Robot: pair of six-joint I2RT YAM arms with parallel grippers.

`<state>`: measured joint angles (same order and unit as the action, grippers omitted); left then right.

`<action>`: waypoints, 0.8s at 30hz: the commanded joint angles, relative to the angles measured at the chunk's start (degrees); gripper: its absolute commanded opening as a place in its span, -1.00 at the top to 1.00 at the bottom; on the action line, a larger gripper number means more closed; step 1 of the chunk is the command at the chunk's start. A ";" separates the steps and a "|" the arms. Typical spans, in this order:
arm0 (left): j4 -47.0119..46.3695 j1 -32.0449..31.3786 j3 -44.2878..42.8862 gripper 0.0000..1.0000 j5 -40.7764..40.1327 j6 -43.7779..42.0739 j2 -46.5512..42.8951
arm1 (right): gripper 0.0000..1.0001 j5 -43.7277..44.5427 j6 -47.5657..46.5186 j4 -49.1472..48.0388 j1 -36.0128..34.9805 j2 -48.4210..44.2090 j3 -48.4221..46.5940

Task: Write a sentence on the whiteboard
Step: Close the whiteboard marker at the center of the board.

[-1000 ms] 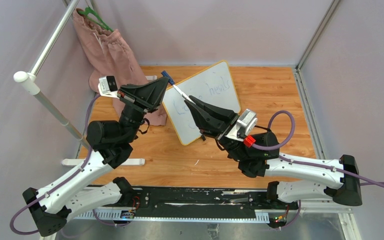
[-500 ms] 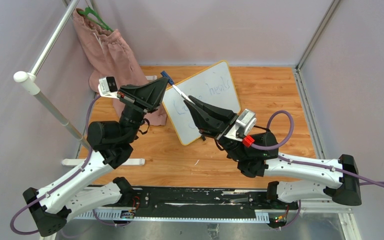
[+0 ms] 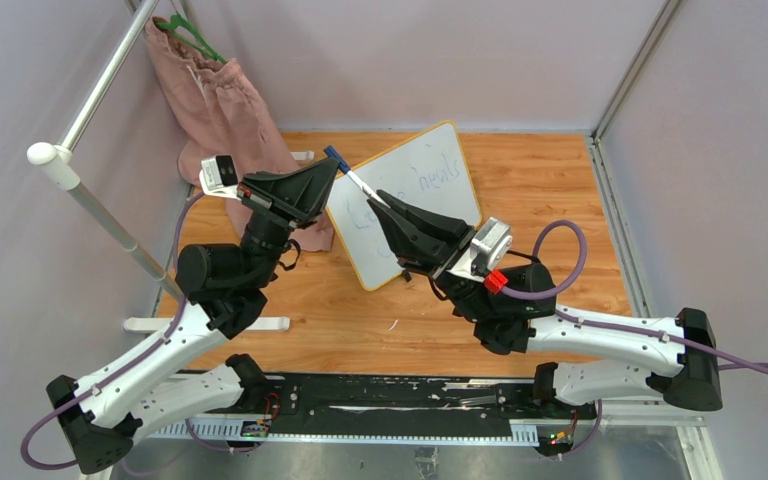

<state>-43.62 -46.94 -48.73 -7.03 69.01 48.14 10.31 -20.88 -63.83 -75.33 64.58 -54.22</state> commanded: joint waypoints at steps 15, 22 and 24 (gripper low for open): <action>-1.65 0.18 -1.89 1.00 8.04 0.90 1.53 | 1.00 -2.73 -5.40 -4.83 0.23 3.82 -4.01; -1.74 0.10 -1.81 1.00 11.27 2.28 2.59 | 1.00 -4.54 -8.61 -6.59 0.25 5.89 -4.77; -1.78 0.09 -1.81 1.00 11.95 2.57 2.99 | 1.00 -4.82 -9.22 -6.84 0.19 6.43 -5.08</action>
<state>-46.30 -46.37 -49.58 -2.15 70.37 49.89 8.05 -27.77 -69.28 -75.33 69.32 -56.86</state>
